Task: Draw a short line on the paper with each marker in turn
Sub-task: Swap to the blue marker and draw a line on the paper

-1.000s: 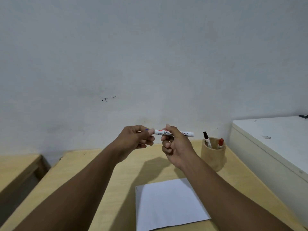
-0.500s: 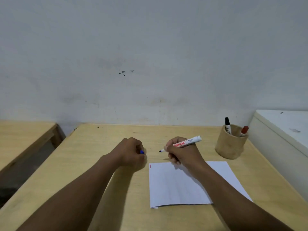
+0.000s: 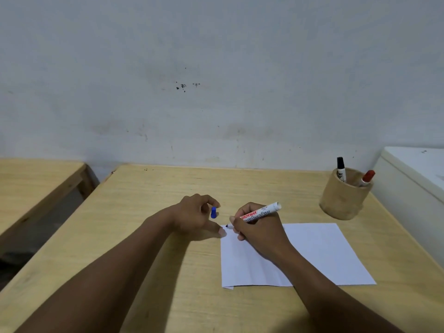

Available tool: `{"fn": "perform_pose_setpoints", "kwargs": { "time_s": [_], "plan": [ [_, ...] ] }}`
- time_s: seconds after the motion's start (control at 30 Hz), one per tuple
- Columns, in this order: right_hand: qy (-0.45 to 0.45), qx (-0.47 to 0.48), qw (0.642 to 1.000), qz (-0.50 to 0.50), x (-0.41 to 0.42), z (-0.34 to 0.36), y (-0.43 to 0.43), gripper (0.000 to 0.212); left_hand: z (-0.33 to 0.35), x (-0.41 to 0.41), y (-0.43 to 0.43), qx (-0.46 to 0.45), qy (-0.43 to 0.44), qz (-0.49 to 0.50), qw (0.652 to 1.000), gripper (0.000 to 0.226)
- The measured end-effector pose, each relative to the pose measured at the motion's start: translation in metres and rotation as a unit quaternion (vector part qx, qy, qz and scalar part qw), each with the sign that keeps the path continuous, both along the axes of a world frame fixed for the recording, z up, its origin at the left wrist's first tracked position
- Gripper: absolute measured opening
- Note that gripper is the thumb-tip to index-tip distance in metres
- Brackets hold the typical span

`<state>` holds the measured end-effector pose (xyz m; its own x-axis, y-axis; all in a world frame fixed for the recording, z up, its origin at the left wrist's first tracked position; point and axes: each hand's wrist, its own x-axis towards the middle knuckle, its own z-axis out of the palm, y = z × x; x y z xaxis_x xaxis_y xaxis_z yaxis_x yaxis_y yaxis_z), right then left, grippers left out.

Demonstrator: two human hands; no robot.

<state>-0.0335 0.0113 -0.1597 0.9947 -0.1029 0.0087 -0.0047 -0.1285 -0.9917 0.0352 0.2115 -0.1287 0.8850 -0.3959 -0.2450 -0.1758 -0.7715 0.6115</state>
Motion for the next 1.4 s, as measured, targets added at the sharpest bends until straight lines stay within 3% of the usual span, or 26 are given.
{"fn": "perform_pose_setpoints", "kwargs": {
  "time_s": [0.23, 0.53, 0.67, 0.73, 0.83, 0.9, 1.0, 1.2, 1.4],
  "plan": [
    [-0.012, -0.044, 0.999, 0.015, 0.001, -0.004, 0.000, 0.014, -0.005, -0.006, -0.002, 0.043, -0.036, -0.015, 0.998, 0.106],
    [0.013, -0.023, 0.998, 0.052, 0.001, 0.001, -0.001, 0.012, -0.008, -0.006, -0.002, 0.055, -0.044, -0.014, 0.997, 0.102],
    [0.021, 0.022, 0.999, 0.019, 0.000, 0.008, 0.000, 0.010, -0.007, -0.006, -0.002, 0.051, -0.035, -0.013, 0.998, 0.101],
    [0.035, 0.065, 0.997, -0.020, 0.003, 0.015, -0.005, 0.011, -0.007, -0.005, 0.000, 0.015, -0.026, 0.004, 1.000, 0.084],
    [0.059, 0.153, 0.984, -0.069, 0.008, 0.026, -0.013, 0.012, -0.011, -0.004, -0.001, -0.070, -0.035, 0.051, 0.996, 0.029],
    [0.059, 0.200, 0.975, -0.079, 0.011, 0.038, -0.019, 0.013, -0.012, -0.005, -0.004, -0.102, -0.051, 0.081, 0.990, 0.010],
    [0.053, 0.257, 0.963, -0.061, 0.016, 0.064, -0.033, 0.004, 0.000, -0.002, -0.012, -0.208, -0.048, 0.118, 0.970, 0.009],
    [0.058, 0.290, 0.953, -0.071, 0.019, 0.100, -0.065, 0.012, 0.047, 0.008, -0.050, -0.433, 0.073, 0.127, 0.890, 0.017],
    [0.023, 0.280, 0.955, -0.097, 0.018, 0.105, -0.087, 0.015, 0.066, 0.007, -0.100, -0.502, 0.135, 0.094, 0.849, 0.027]
  ]
}}
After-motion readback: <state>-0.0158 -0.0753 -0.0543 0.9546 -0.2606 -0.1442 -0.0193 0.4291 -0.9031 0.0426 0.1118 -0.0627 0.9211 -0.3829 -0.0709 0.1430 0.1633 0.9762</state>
